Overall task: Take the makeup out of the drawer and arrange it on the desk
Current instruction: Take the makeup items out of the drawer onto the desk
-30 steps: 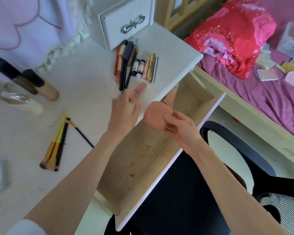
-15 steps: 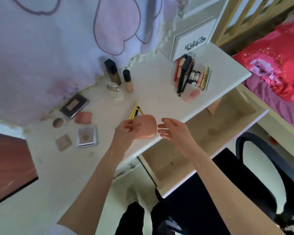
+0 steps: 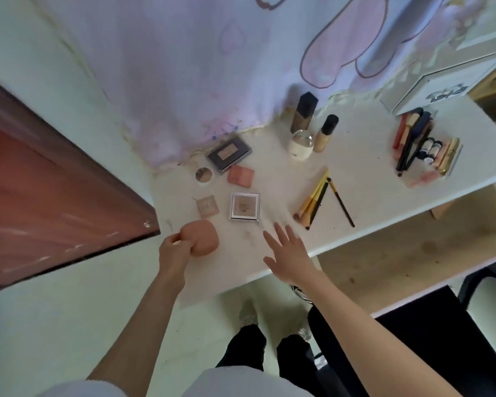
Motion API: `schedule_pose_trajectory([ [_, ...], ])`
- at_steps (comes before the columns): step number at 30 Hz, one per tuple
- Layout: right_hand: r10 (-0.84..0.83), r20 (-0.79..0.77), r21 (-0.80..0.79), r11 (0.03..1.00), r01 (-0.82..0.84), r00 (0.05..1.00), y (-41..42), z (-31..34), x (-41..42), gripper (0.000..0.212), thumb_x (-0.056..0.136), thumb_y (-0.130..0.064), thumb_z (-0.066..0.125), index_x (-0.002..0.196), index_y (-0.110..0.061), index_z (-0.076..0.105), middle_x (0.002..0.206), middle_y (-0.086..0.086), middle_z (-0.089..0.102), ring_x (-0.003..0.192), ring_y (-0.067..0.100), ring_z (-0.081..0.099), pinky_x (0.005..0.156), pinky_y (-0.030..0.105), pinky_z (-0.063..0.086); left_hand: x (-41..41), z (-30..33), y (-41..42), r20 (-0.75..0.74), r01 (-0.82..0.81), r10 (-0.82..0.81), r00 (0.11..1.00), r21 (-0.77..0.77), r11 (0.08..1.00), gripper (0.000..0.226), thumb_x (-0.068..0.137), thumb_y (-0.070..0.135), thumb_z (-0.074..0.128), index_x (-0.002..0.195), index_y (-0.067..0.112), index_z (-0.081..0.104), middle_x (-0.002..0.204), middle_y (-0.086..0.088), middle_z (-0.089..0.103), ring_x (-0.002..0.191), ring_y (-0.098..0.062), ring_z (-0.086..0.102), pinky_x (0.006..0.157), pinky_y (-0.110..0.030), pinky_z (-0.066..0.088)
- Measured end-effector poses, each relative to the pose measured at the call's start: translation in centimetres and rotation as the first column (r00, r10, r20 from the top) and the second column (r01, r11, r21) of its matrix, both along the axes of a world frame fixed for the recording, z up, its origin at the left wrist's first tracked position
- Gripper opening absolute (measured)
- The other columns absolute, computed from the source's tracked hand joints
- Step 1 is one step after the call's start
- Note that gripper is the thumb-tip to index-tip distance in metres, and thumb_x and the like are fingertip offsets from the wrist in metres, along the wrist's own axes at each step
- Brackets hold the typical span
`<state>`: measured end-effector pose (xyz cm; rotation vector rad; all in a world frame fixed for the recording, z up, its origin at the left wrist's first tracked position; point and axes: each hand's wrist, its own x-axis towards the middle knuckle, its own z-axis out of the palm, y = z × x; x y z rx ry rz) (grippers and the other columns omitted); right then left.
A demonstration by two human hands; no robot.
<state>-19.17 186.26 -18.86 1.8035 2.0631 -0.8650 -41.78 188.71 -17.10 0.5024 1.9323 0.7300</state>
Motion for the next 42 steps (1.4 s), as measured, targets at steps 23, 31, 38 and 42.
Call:
schedule_pose_trajectory([
  [23, -0.176, -0.175, 0.038, 0.982, 0.185, 0.969, -1.2, 0.1, 0.1, 0.059, 0.099, -0.039, 0.037, 0.150, -0.023, 0.013, 0.159, 0.002, 0.000, 0.146, 0.021, -0.002, 0.118, 0.037, 0.005, 2.6, 1.9, -1.8, -0.550, 0.770, -0.590, 0.591, 0.166, 0.616, 0.046, 0.090, 0.019, 0.053, 0.133, 0.009, 0.040, 0.139, -0.008, 0.037, 0.129, -0.024, 0.031, 0.106, -0.037, 0.032],
  [31, -0.434, -0.357, 0.205, 0.827, 0.523, 0.827, -5.5, 1.9, 9.4, 0.054, 0.097, -0.033, 0.044, 0.146, -0.021, 0.027, 0.151, -0.003, 0.029, 0.138, 0.013, 0.029, 0.110, 0.028, 0.026, 12.7, 2.6, -2.5, -0.681, 0.975, -0.702, 0.207, 0.089, 0.201, 0.051, 0.095, 0.027, 0.047, 0.142, 0.013, 0.033, 0.150, -0.009, 0.029, 0.141, -0.025, 0.020, 0.114, -0.038, 0.021],
  [38, -0.619, -0.338, 0.231, 0.675, 0.700, 0.709, -8.6, 0.2, 23.0, 0.054, 0.096, -0.019, 0.048, 0.145, -0.010, 0.027, 0.148, 0.010, 0.034, 0.137, 0.022, 0.030, 0.112, 0.034, 0.030, 25.8, -0.1, -3.4, -0.773, 0.996, -0.629, -0.083, -0.043, -0.079, 0.044, 0.090, 0.017, 0.058, 0.131, 0.005, 0.050, 0.141, -0.019, 0.042, 0.136, -0.039, 0.028, 0.107, -0.054, 0.033],
  [42, -0.684, -0.287, 0.201, 0.641, 0.740, 0.671, -7.3, -2.6, 30.7, 0.055, 0.098, -0.021, 0.044, 0.147, -0.010, 0.022, 0.150, 0.011, 0.027, 0.138, 0.024, 0.027, 0.111, 0.034, 0.028, 34.4, -2.6, -1.8, -0.791, 0.973, -0.570, -0.222, -0.143, -0.180, 0.049, 0.096, 0.025, 0.045, 0.142, 0.011, 0.034, 0.152, -0.014, 0.024, 0.143, -0.034, 0.011, 0.115, -0.049, 0.014],
])
